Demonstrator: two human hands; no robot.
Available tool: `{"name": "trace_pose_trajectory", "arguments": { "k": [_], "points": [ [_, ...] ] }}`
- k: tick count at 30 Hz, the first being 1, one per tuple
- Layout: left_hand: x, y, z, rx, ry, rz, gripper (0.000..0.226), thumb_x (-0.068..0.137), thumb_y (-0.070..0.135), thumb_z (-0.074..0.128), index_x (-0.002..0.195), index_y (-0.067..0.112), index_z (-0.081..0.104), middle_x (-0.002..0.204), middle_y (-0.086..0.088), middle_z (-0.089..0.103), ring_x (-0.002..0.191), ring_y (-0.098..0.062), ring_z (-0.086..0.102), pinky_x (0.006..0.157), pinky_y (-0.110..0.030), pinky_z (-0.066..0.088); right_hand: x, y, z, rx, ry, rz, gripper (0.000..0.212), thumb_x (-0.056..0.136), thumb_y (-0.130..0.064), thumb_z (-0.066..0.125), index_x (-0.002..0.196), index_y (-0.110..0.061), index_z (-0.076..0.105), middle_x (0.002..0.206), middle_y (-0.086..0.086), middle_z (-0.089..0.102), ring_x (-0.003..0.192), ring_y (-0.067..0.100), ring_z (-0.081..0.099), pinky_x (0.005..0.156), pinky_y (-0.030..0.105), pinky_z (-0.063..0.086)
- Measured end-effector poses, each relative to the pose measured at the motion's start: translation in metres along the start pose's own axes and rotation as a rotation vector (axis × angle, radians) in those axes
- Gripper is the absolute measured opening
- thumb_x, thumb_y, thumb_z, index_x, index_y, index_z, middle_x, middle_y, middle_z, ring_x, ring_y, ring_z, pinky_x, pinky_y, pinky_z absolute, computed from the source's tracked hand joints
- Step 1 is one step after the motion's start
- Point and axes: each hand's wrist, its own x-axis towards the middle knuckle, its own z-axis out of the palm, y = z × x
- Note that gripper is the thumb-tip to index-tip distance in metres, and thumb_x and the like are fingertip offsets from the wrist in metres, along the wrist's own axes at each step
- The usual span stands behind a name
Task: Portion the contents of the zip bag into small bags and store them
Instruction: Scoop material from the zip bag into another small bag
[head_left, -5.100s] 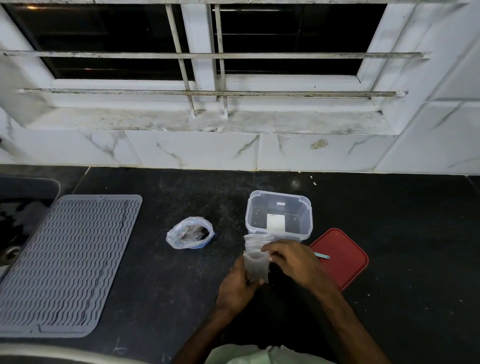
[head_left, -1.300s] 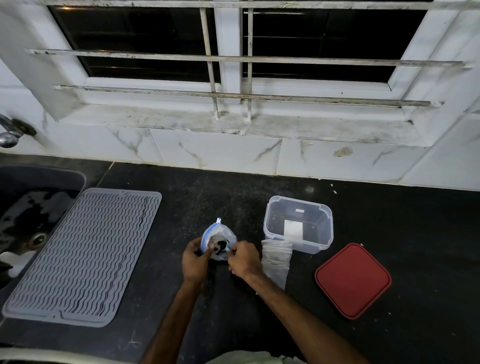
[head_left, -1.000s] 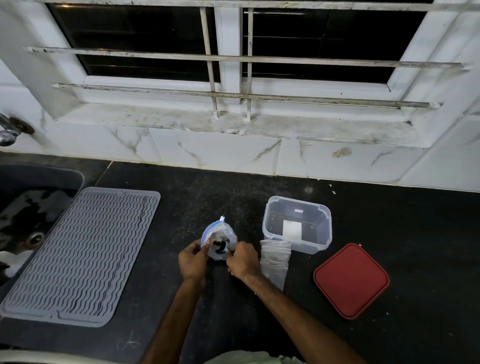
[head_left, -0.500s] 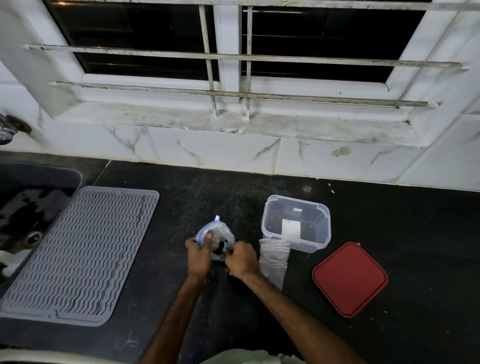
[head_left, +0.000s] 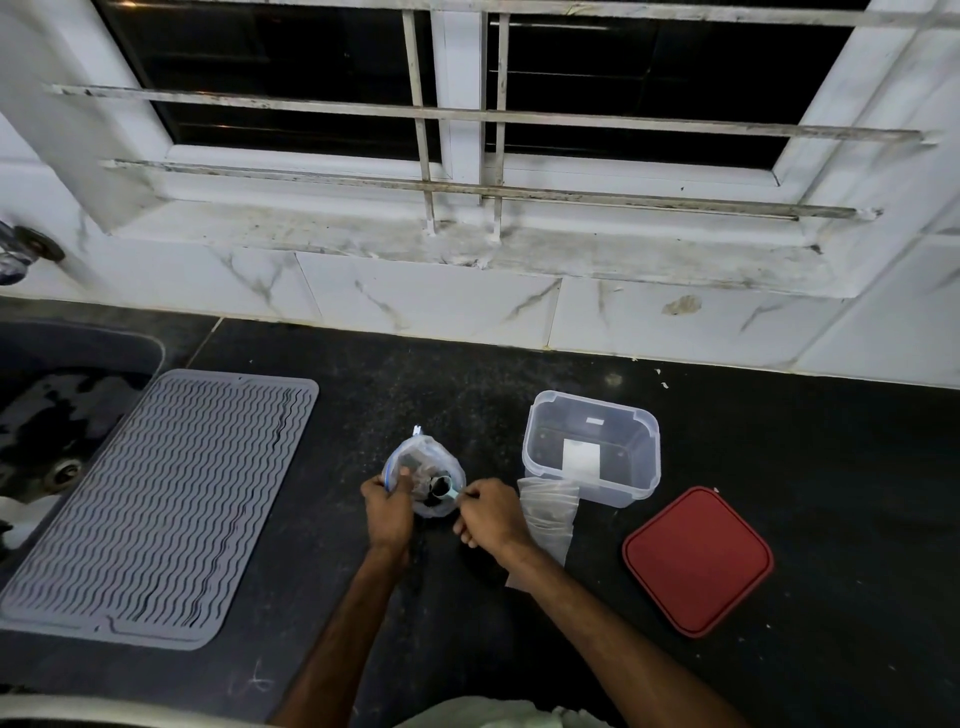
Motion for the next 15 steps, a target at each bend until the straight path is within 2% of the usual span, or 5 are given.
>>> {"name": "trace_pose_trajectory", "arguments": {
  "k": [3, 7, 10, 12, 15],
  "points": [
    [0.007, -0.005, -0.001, -0.020, -0.050, 0.006, 0.046, 0.098, 0.029, 0.057, 0.117, -0.012, 0.048, 0.111, -0.030, 0.063, 0.096, -0.031, 0.066, 0.062, -0.023, 0.054, -0.002, -0.002, -0.008, 0.085, -0.050, 0.021, 0.020, 0.094, -0.010, 0.050, 0.082, -0.010, 0.066, 0.063, 0.010, 0.067, 0.041, 0.013, 0.053, 0.041, 0.024, 0.044],
    [0.010, -0.009, 0.002, -0.033, -0.100, 0.007, 0.045, 0.098, 0.029, 0.058, 0.119, -0.010, 0.048, 0.115, -0.032, 0.059, 0.095, -0.030, 0.064, 0.068, -0.029, 0.054, -0.009, -0.006, -0.023, 0.189, -0.106, 0.057, 0.017, 0.094, -0.008, 0.053, 0.092, 0.001, 0.068, 0.060, 0.007, 0.065, 0.042, 0.012, 0.052, 0.040, 0.020, 0.042],
    [0.010, -0.012, 0.001, -0.063, -0.097, -0.010, 0.046, 0.097, 0.027, 0.058, 0.122, -0.009, 0.045, 0.115, -0.029, 0.060, 0.093, -0.026, 0.063, 0.067, -0.028, 0.052, -0.015, -0.009, -0.034, 0.233, -0.115, 0.064, 0.018, 0.094, -0.009, 0.055, 0.097, 0.004, 0.068, 0.061, 0.006, 0.064, 0.044, 0.012, 0.052, 0.041, 0.021, 0.042],
    [0.007, -0.010, -0.002, -0.080, -0.115, -0.024, 0.050, 0.095, 0.031, 0.062, 0.123, -0.008, 0.044, 0.118, -0.029, 0.059, 0.098, -0.029, 0.064, 0.070, -0.029, 0.053, -0.020, -0.010, -0.044, 0.255, -0.114, 0.053, 0.019, 0.094, -0.010, 0.056, 0.098, 0.003, 0.069, 0.064, 0.007, 0.065, 0.046, 0.013, 0.053, 0.043, 0.021, 0.043],
    [-0.011, 0.005, -0.008, -0.031, -0.081, 0.002, 0.058, 0.093, 0.033, 0.064, 0.132, 0.001, 0.036, 0.121, -0.015, 0.057, 0.105, -0.023, 0.061, 0.082, -0.030, 0.053, -0.028, -0.009, -0.062, 0.297, -0.102, 0.022, 0.017, 0.095, -0.012, 0.057, 0.097, -0.001, 0.069, 0.066, 0.008, 0.067, 0.049, 0.013, 0.055, 0.045, 0.021, 0.043]
  ]
}}
